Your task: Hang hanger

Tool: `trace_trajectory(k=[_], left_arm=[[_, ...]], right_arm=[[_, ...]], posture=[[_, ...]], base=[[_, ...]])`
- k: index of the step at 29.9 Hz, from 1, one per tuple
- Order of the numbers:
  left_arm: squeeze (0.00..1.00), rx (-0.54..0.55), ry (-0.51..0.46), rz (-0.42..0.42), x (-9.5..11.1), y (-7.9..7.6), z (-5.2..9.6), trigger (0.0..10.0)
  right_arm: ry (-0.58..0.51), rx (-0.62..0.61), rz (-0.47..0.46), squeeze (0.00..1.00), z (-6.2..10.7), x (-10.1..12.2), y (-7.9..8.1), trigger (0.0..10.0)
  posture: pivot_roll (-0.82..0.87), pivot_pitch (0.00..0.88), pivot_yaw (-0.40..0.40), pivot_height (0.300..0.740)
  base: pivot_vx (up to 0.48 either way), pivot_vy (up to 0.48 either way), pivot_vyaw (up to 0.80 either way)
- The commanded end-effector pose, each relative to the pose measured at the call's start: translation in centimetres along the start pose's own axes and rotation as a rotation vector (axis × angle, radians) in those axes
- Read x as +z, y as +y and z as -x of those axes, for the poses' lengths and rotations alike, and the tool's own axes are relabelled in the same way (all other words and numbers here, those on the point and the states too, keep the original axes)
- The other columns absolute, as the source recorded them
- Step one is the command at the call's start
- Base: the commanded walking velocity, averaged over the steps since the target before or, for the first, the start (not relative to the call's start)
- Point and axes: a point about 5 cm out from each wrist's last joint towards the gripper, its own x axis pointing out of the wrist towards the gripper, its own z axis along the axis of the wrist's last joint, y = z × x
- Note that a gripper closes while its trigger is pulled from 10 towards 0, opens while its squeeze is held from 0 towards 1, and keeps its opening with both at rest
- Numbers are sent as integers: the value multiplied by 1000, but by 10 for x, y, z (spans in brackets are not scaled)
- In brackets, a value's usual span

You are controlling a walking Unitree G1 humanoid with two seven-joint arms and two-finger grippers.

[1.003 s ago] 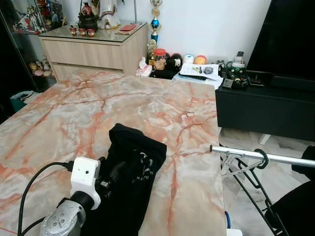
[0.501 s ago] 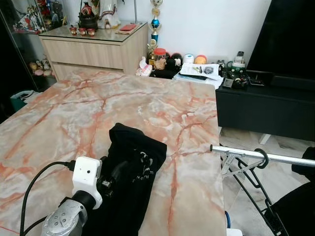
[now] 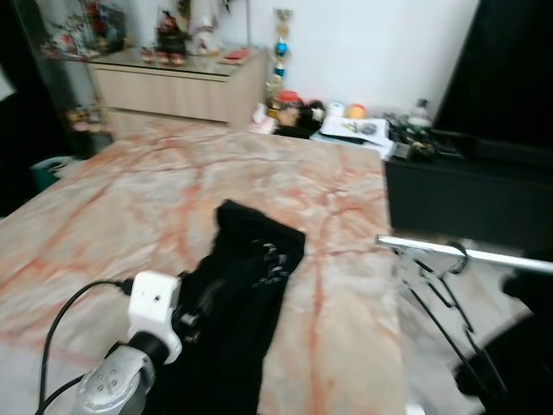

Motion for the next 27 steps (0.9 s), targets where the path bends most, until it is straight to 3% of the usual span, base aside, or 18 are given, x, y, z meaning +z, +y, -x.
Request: trace_trajectory(k=[1,20,27], left_arm=[[0,-24,-18,-5,6,-2,-4,10000],[0,-9,2,-12,0,2,-3,10000],[0,78,108,-20,-22,22,0,10000]], right_arm=[[5,3,-4,0,1,-3,2,10000],[4,2,-5,0,1,-3,1,10000],[4,1,-5,0,1,-3,1,10000]], posture=[[208,0,-18,740],[207,0,-21,740],[208,0,-22,740]], base=[[-274,0,0],[-274,0,0],[0,0,0]])
